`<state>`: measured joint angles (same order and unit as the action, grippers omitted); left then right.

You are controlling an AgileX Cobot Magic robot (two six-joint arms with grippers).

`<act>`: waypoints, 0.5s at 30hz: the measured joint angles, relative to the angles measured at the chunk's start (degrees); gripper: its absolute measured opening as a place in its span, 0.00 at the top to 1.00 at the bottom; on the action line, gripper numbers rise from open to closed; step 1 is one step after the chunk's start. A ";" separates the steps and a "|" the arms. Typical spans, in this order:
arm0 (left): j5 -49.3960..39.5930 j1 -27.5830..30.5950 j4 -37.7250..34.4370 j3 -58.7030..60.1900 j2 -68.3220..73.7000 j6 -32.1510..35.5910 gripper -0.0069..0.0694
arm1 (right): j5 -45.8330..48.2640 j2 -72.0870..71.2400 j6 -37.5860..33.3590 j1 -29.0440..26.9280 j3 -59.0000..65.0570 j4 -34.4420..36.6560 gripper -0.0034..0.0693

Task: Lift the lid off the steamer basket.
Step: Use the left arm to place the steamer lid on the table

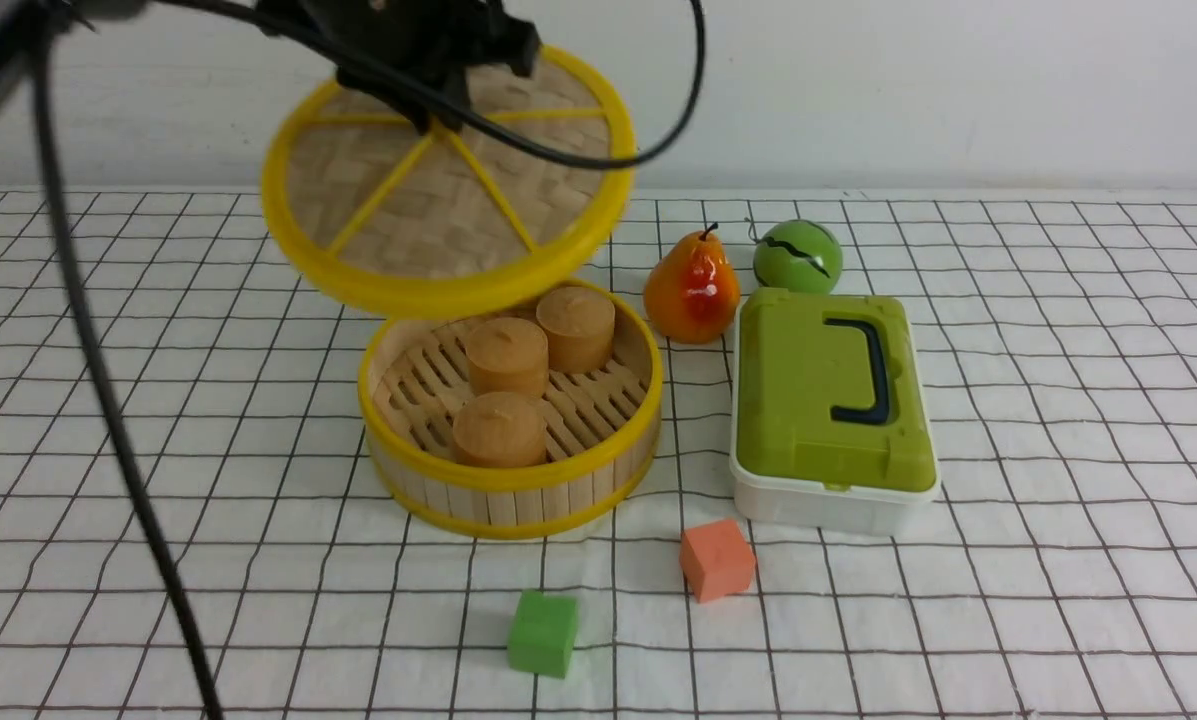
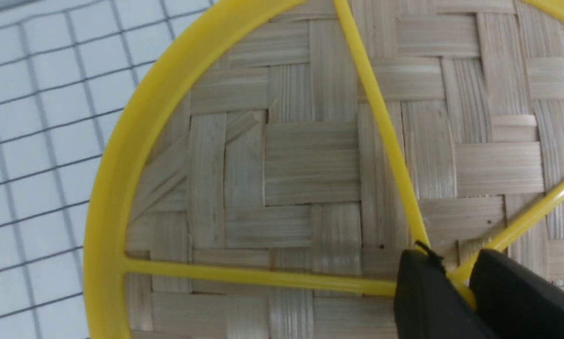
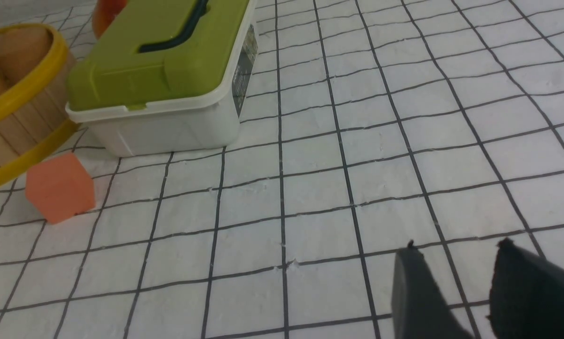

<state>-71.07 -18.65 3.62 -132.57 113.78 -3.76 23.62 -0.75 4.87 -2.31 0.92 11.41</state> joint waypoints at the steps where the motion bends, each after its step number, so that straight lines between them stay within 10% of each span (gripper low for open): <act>1: 0.00 1.33 0.11 -0.06 -0.72 0.15 0.77 | 0.00 0.00 0.00 0.00 0.00 0.00 0.62; 15: 7.59 22.54 0.73 19.48 -1.80 -1.62 0.77 | 0.00 0.00 0.00 0.00 0.00 0.00 0.62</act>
<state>-63.49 3.89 4.36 -113.09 111.98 -5.38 23.62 -0.75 4.87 -2.31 0.92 11.41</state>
